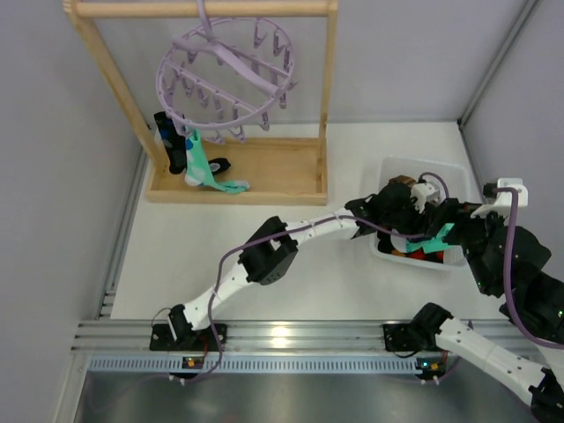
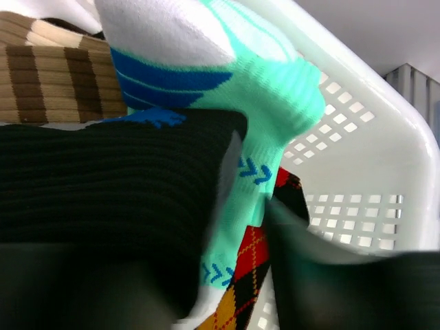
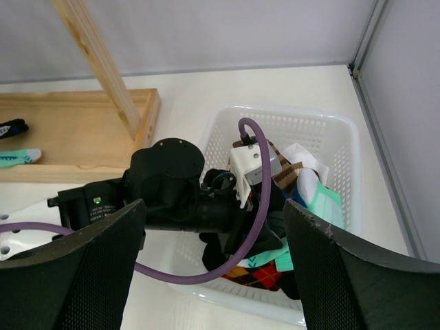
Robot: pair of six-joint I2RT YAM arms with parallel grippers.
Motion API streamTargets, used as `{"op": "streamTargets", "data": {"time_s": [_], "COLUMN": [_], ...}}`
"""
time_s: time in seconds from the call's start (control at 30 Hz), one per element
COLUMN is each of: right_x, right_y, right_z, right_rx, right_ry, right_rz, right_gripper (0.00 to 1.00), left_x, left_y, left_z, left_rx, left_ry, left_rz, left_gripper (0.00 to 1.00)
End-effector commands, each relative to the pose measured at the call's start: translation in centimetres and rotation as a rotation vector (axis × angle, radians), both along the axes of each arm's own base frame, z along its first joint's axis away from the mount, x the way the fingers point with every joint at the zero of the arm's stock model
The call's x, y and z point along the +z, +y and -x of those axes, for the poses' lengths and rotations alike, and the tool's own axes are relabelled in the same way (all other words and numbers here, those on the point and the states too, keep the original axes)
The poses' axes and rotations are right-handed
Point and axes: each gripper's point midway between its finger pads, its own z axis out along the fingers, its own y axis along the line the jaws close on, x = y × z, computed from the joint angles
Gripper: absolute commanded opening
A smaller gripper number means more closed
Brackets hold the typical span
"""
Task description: Remove the socks clipped to the hanger
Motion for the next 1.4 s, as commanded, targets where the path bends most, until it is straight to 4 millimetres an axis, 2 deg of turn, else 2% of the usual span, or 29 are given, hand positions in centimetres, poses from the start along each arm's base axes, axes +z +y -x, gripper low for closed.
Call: {"op": "streamTargets", "data": {"time_s": [0.0,0.03,0.07,0.1,0.17,0.27,0.33,0.37,0.4,0.47,0.57,0.7,0.73,0.77,0.8,0.83,0.9,0.93,0.97,1.03,1.1,1.13,1.17,1.2,1.23,1.27,1.3,1.33,1.37], "right_x": [0.4,0.5,0.8,1.0,1.4,1.8,2.0,2.0,2.0,2.0,2.1,2.1,1.9,1.8,1.5,1.0,0.0,-0.6,-1.2,-3.1,-2.8,-4.8,-3.7,-4.1,-6.0,-6.4,-6.4,-7.4,-7.7], "right_y": [0.2,0.0,-0.1,-0.2,-0.6,-0.7,-0.8,-0.8,-0.7,-0.7,-0.7,-0.6,-0.3,0.0,0.6,1.4,3.4,4.5,5.3,7.6,10.3,11.8,13.3,15.0,16.4,17.4,19.3,20.4,21.5], "right_z": [-0.2,-0.1,0.1,0.2,0.5,0.8,1.0,1.0,1.0,1.0,1.1,1.0,0.7,0.5,0.2,-0.3,-1.2,-1.9,-2.4,-3.5,-4.2,-4.8,-5.2,-5.1,-5.8,-6.1,-6.8,-7.1,-7.5], "right_rx": [-0.003,-0.004,-0.004,-0.007,-0.01,-0.002,0.004,0.005,0.01,0.01,0.011,0.013,0.016,0.02,0.039,0.052,0.104,0.123,0.142,0.197,0.291,0.331,0.379,0.459,0.493,0.524,0.579,0.61,0.639], "right_ry": [-0.003,-0.006,-0.012,-0.018,-0.029,-0.042,-0.05,-0.051,-0.05,-0.054,-0.06,-0.072,-0.074,-0.076,-0.071,-0.069,-0.043,-0.039,-0.029,0.01,-0.024,0.004,-0.054,-0.056,-0.029,-0.031,-0.056,-0.044,-0.042], "right_rz": [-0.017,-0.02,-0.025,-0.03,-0.037,-0.05,-0.058,-0.058,-0.06,-0.064,-0.072,-0.084,-0.086,-0.088,-0.084,-0.088,-0.084,-0.096,-0.096,-0.092,-0.135,-0.123,-0.165,-0.171,-0.157,-0.162,-0.181,-0.179,-0.184], "right_gripper": [0.78,0.78,0.78,0.77,0.77,0.77,0.77,0.77,0.77,0.77,0.77,0.77,0.77,0.77,0.78,0.78,0.78,0.78,0.78,0.78,0.79,0.79,0.8,0.82,0.82,0.82,0.82,0.83,0.83], "left_x": [7.7,8.0,9.6,10.3,11.8,12.9,14.8,14.9,15.9,16.1,16.8,15.6,15.2,14.9,15.1,14.3,14.1,14.5,13.5,13.5,13.1,13.0,13.2,13.5,13.6,14.0,14.9,15.3,15.8], "left_y": [0.6,0.9,1.3,1.5,2.3,3.0,3.7,4.2,5.0,6.3,9.7,17.9,21.5,23.6,26.5,30.2,34.6,37.6,39.8,43.0,46.0,47.2,48.2,49.9,51.2,52.3,53.6,55.2,55.9], "left_z": [0.1,-0.1,-0.1,-0.2,-0.5,-1.0,-1.1,-1.7,-1.8,-2.9,-4.0,-6.3,-5.9,-5.8,-6.2,-5.0,-4.3,-3.6,-3.0,-2.6,-1.4,-1.3,-1.0,-0.2,0.0,0.4,1.1,1.1,1.3], "left_rx": [0.032,0.047,0.057,0.068,0.098,0.138,0.159,0.198,0.218,0.299,0.418,0.702,0.771,0.828,0.95,1.006,1.136,1.187,1.221,1.296,1.322,1.344,1.357,1.376,1.406,1.422,1.436,1.471,1.463], "left_ry": [-0.054,-0.06,-0.075,-0.084,-0.109,-0.134,-0.159,-0.171,-0.185,-0.208,-0.215,-0.209,-0.216,-0.224,-0.235,-0.23,-0.207,-0.194,-0.187,-0.18,-0.173,-0.168,-0.168,-0.166,-0.169,-0.172,-0.166,-0.158,-0.156], "left_rz": [0.081,0.077,0.095,0.1,0.105,0.105,0.125,0.114,0.116,0.095,0.065,-0.022,-0.059,-0.084,-0.097,-0.145,-0.149,-0.137,-0.185,-0.191,-0.22,-0.232,-0.24,-0.258,-0.269,-0.279,-0.281,-0.288,-0.298], "left_gripper": [0.57,0.62,0.68,0.71,0.98,0.98,0.98,0.98,0.98,0.98,0.98,0.98,0.98,0.98,0.98,0.98,0.98,0.98,0.98,0.98,0.98,0.98,0.98,0.98,0.98,0.98,0.98,0.98,0.98]}}
